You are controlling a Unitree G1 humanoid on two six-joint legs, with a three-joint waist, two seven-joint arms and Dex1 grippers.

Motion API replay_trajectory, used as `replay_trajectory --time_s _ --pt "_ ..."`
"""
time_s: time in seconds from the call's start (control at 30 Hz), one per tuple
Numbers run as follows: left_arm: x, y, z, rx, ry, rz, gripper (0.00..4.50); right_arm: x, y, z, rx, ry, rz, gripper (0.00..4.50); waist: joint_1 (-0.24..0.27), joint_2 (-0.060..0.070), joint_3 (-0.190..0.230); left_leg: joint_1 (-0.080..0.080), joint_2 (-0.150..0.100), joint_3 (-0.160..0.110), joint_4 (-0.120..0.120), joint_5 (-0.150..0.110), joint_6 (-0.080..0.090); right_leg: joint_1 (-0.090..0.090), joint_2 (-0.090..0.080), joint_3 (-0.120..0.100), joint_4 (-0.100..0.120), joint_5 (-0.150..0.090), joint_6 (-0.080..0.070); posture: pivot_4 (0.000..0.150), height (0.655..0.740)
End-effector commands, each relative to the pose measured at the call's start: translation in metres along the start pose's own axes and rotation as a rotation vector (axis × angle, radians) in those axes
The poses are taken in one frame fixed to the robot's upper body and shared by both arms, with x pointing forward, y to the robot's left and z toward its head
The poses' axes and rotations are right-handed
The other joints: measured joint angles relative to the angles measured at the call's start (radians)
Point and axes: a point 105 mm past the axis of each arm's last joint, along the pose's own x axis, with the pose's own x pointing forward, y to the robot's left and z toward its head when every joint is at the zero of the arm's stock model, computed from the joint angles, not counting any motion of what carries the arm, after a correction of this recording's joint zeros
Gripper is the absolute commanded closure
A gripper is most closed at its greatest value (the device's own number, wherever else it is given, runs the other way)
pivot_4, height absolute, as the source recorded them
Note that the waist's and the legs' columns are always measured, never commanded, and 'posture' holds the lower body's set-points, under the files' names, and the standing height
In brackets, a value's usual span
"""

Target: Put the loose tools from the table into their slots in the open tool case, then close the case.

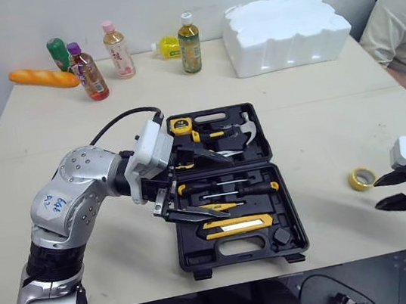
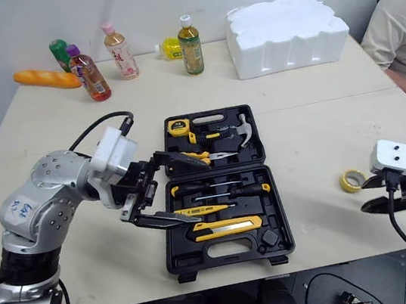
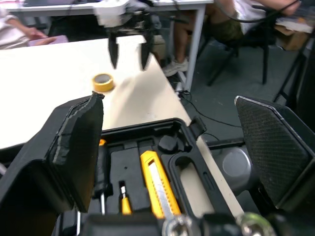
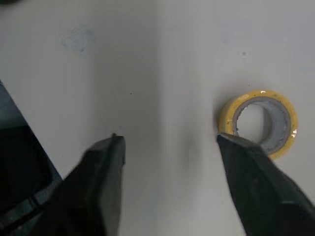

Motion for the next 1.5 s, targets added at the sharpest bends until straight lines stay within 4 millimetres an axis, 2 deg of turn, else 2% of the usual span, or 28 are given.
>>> replay_trajectory --time_s 0.03,0.23,0.47,0.57,0.6,0.67,0.77,0.8,0.83,0.9,0.97,1.03,1.07,1.13,1.17,1.23,1.27,1.37,1.5 --pt "0.005 -0.002 0.007 0.034 -0.021 -0.029 0.00 0.001 -0.007 0.001 -0.018 0.023 -0.019 1.88 -0.001 0.000 0.000 0.000 0.000 0.000 0.000 0.000 0.000 0.000 0.000 0.000 0.000 0.000 0.000 0.150 0.7383" --pt "0.009 0.000 0.007 0.041 -0.027 -0.044 0.00 0.015 -0.014 0.006 -0.034 0.028 -0.008 1.88 -0.007 0.000 0.000 0.000 0.000 0.000 0.000 0.000 0.000 0.000 0.000 0.000 0.001 0.000 0.000 0.150 0.7383" --pt "0.014 -0.001 0.010 0.066 -0.032 -0.061 0.00 0.029 -0.025 -0.009 0.020 0.071 -0.016 1.88 -0.010 0.000 0.000 0.000 0.000 0.001 0.001 0.000 0.000 0.000 0.000 0.000 0.001 0.000 0.000 0.150 0.7383" --pt "0.015 -0.001 0.011 0.072 -0.035 -0.068 0.00 0.034 -0.030 -0.008 0.026 0.057 -0.032 1.88 -0.011 0.000 0.000 0.000 0.000 0.001 0.001 0.000 0.000 0.000 0.000 0.001 0.001 0.000 0.000 0.150 0.7383" --pt "0.015 -0.001 0.010 0.072 -0.033 -0.067 0.00 0.037 -0.032 -0.007 0.026 0.049 -0.035 2.32 -0.011 0.000 0.000 0.000 0.000 0.001 0.001 0.000 0.000 0.000 0.000 0.001 0.001 0.000 0.000 0.150 0.7383" --pt "0.014 0.000 0.008 0.071 -0.030 -0.065 0.00 0.038 -0.034 -0.007 0.024 0.044 -0.041 2.74 -0.013 0.000 0.000 0.000 0.000 0.001 0.001 0.000 0.000 0.000 0.000 0.001 0.001 0.000 0.000 0.150 0.7383" --pt "0.014 0.000 0.006 0.071 -0.027 -0.064 0.00 0.036 -0.035 -0.007 0.009 0.044 -0.050 4.26 -0.012 0.000 0.000 0.000 0.001 0.001 0.000 0.000 0.000 -0.001 0.001 0.001 0.002 0.000 0.000 0.150 0.7383" --pt "0.014 0.000 0.005 0.069 -0.026 -0.066 0.00 0.034 -0.034 -0.005 -0.010 0.040 -0.049 4.47 -0.012 0.000 0.000 0.000 0.001 0.001 0.001 0.000 0.000 -0.001 0.001 0.001 0.002 0.000 0.000 0.150 0.7383" --pt "0.015 -0.001 0.004 0.068 -0.026 -0.067 0.00 0.032 -0.033 -0.003 -0.024 0.037 -0.047 4.47 -0.012 0.000 0.000 0.000 0.001 0.002 0.001 0.000 0.000 -0.001 0.001 0.001 0.002 0.000 0.000 0.150 0.7383" --pt "0.014 -0.003 0.003 0.055 -0.025 -0.075 0.00 0.026 -0.025 0.012 -0.074 -0.006 -0.031 4.47 -0.011 0.000 0.000 0.000 0.001 0.002 0.001 0.000 0.000 0.000 0.001 0.001 0.002 0.000 0.000 0.150 0.7383" --pt "0.013 -0.006 -0.005 0.039 -0.003 -0.081 0.00 0.022 -0.009 0.040 -0.122 -0.087 0.006 4.47 -0.011 0.000 0.000 0.000 0.001 0.001 0.000 0.000 0.000 -0.001 0.001 0.001 0.002 0.000 0.000 0.150 0.7383" --pt "0.011 -0.008 -0.010 0.033 0.018 -0.084 0.00 0.020 0.003 0.056 -0.151 -0.130 0.030 4.47 -0.015 0.001 0.000 0.000 0.002 0.002 0.000 0.000 0.000 -0.001 0.002 0.002 0.003 0.000 0.000 0.150 0.7383" --pt "0.009 -0.011 -0.020 0.028 0.049 -0.088 0.00 0.025 0.020 0.074 -0.195 -0.187 0.068 4.47 -0.014 0.001 0.000 0.001 0.003 0.002 0.001 0.000 -0.001 -0.001 0.003 0.002 0.004 0.000 0.000 0.150 0.7383" --pt "0.006 -0.020 -0.039 0.002 0.109 -0.108 0.00 0.039 0.071 0.120 -0.258 -0.386 0.218 4.47 -0.017 0.001 -0.001 0.001 0.004 0.002 0.001 -0.001 -0.002 -0.001 0.004 0.002 0.003 0.000 -0.001 0.150 0.7383" --pt "0.005 -0.023 -0.044 -0.006 0.123 -0.116 0.00 0.042 0.089 0.131 -0.266 -0.426 0.273 4.47 -0.017 0.000 -0.001 0.002 0.007 0.002 0.001 -0.002 -0.004 -0.001 0.006 0.002 0.003 -0.001 -0.002 0.150 0.7383" --pt "0.004 -0.026 -0.046 -0.012 0.130 -0.122 0.00 0.046 0.102 0.135 -0.277 -0.422 0.299 4.47 -0.010 0.000 0.000 0.001 0.009 -0.002 0.001 -0.003 -0.005 -0.002 0.007 0.000 0.005 -0.003 -0.005 0.150 0.7383" --pt "0.004 -0.026 -0.047 -0.019 0.132 -0.125 0.00 0.052 0.106 0.131 -0.310 -0.383 0.297 4.47 0.001 0.000 0.000 0.000 0.009 -0.003 0.001 -0.003 -0.005 -0.003 0.007 0.000 0.006 -0.003 -0.006 0.150 0.7383" --pt "0.005 -0.026 -0.048 -0.026 0.139 -0.137 0.00 0.067 0.107 0.118 -0.345 -0.313 0.275 4.47 0.018 0.000 0.000 -0.001 0.006 -0.006 0.004 -0.004 -0.002 -0.001 0.005 -0.001 0.005 -0.003 -0.006 0.150 0.7383" --pt "0.007 -0.027 -0.052 -0.017 0.151 -0.145 0.00 0.080 0.111 0.108 -0.336 -0.280 0.294 4.47 0.012 0.000 0.000 -0.001 0.004 -0.003 0.006 -0.007 0.003 0.000 0.003 -0.001 0.004 -0.003 -0.005 0.150 0.7383"
